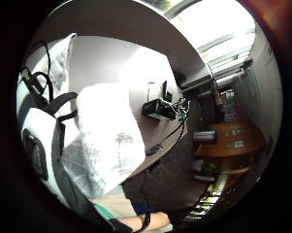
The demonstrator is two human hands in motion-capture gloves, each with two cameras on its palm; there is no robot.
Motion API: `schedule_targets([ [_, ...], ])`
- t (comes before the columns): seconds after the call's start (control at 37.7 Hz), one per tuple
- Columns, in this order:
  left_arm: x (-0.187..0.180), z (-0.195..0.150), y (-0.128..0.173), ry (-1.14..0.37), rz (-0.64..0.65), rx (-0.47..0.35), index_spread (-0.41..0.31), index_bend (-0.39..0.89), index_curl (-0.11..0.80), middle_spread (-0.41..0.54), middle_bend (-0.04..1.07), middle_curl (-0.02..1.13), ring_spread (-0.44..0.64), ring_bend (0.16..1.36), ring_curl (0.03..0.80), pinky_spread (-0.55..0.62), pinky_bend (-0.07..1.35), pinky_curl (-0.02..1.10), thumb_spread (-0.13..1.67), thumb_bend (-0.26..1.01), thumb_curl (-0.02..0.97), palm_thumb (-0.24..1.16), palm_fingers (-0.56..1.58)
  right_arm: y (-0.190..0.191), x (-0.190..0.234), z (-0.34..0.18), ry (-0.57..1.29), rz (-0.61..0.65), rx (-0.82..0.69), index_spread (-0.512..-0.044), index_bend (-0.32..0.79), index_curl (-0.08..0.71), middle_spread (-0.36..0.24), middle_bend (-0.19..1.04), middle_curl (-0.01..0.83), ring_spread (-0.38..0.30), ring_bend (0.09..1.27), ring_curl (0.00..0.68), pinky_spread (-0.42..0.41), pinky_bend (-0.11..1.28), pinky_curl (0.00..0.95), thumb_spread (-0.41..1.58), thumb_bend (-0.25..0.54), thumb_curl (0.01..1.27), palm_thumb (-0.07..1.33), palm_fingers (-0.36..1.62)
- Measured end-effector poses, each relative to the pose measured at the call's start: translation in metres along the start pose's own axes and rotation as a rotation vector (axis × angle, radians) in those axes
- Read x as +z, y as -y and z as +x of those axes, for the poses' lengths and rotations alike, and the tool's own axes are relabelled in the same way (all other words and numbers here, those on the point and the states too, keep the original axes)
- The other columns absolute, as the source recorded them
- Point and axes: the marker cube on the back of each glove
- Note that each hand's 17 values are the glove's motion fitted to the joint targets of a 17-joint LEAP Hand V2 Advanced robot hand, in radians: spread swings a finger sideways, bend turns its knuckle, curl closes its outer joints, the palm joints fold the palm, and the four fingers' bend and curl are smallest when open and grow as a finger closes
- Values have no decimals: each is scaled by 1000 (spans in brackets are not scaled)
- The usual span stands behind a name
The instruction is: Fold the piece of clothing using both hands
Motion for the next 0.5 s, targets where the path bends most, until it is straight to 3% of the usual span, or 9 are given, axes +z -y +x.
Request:
schedule_targets([
  [0.05,5,-11,7,-8,-11,-9,-21,136,345,240,183,333,410,461,349,491,308,349,1221,-15,305,82,-23,-21,-7,-35,-23,-105,-46,-188,175,361,-136,489,530,-214,711,489,-262,701,456,484,-26,614,1021,1310],
  [0.19,-9,-25,-4,5,9,-43,-18,148,338,245,186,334,419,463,346,493,306,347,1226,-12,300,93,-15,-56,-17,-122,-83,-116,-193,-188,180,379,-138,495,533,-214,709,492,-269,694,459,416,-30,640,1014,1307],
  [0.37,-9,-52,-2,10,20,-99,-16,153,334,242,197,340,421,464,340,494,293,341,1235,-10,293,106,4,-93,-1,-238,82,26,-285,-192,177,398,-147,492,530,-224,712,493,-285,665,455,348,-32,667,1006,1313],
  [0.42,-13,-61,-4,17,38,-121,-15,151,332,236,200,342,412,473,338,494,294,340,1243,-2,295,125,29,-111,2,-258,183,-30,-301,-197,171,402,-154,493,530,-225,713,493,-287,663,455,343,-38,672,992,1312],
  [0.5,-16,-72,-5,1,51,-137,-15,145,326,232,205,346,405,475,334,486,294,338,1256,3,298,154,44,-137,-2,-264,360,-242,-342,-195,48,361,-147,455,515,-225,746,494,-310,715,457,431,-60,663,924,1227],
])
